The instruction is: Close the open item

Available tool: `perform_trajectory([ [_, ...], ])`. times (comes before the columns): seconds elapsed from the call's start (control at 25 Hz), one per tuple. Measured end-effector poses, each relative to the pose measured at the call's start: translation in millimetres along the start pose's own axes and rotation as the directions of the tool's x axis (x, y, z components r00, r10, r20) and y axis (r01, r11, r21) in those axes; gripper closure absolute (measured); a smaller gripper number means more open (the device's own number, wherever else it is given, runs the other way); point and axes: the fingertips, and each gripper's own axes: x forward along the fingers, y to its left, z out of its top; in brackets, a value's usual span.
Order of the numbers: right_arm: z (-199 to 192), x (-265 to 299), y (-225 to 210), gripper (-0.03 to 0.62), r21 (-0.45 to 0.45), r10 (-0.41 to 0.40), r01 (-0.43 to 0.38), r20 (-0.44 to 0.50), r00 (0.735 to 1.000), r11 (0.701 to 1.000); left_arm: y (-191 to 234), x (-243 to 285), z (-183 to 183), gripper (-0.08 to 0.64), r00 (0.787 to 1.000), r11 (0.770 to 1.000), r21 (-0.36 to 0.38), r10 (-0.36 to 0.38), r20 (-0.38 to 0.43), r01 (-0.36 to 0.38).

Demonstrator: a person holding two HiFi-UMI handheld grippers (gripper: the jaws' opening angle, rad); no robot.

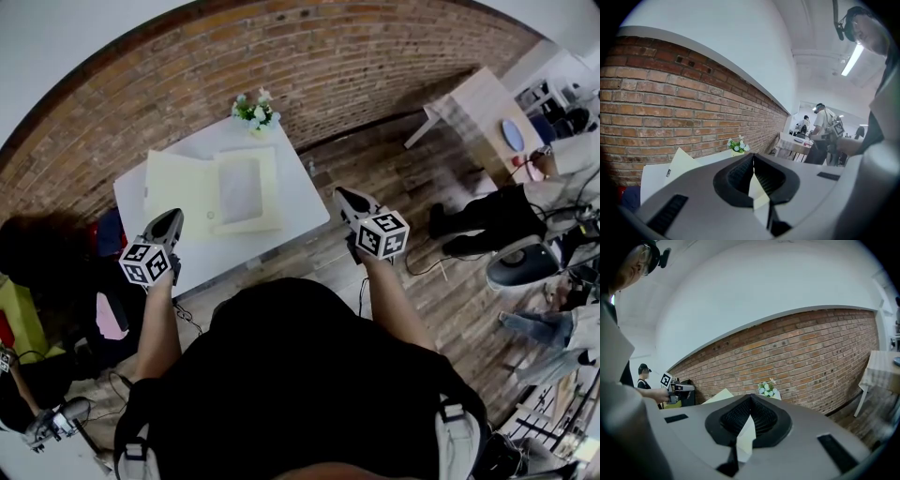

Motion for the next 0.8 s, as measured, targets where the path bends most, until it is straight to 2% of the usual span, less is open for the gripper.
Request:
perform_trajectory([
  [0.8,-1,12,-3,0.572,0.010,0.020,-0.020,-0.009,1.000,1.000,12,-3,-10,0.548,0.999,0.999,-0.021,0.034,-0.016,-0.035],
])
